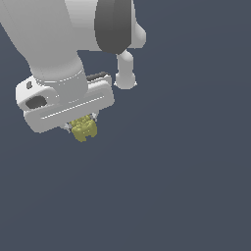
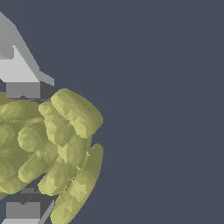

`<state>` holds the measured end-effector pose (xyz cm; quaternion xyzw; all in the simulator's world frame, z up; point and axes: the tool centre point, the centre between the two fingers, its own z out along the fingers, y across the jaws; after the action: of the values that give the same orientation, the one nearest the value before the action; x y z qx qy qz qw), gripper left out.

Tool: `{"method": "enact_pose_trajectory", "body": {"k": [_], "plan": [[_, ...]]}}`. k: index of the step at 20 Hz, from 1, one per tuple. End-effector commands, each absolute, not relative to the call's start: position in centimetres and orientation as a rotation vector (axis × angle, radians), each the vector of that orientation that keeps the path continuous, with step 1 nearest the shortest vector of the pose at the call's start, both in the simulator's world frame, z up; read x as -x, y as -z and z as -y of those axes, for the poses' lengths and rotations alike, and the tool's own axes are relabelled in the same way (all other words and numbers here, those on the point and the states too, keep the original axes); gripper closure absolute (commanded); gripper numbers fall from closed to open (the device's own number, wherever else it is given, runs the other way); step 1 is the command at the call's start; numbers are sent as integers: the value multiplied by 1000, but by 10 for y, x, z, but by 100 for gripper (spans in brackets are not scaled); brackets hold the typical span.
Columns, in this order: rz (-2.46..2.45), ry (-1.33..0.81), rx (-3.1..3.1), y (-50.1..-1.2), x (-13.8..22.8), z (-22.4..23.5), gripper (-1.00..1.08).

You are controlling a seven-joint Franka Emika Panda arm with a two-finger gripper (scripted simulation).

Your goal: Pick up the object and move it to a goal position.

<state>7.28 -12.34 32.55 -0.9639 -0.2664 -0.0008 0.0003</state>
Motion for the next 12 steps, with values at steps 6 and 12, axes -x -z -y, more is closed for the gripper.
{"method": "enact_pose_trajectory", "body": {"k": [6, 12], "plan": [[838, 1, 3027, -379, -77, 152, 108], [838, 0, 3027, -407, -80, 167, 108]]}}
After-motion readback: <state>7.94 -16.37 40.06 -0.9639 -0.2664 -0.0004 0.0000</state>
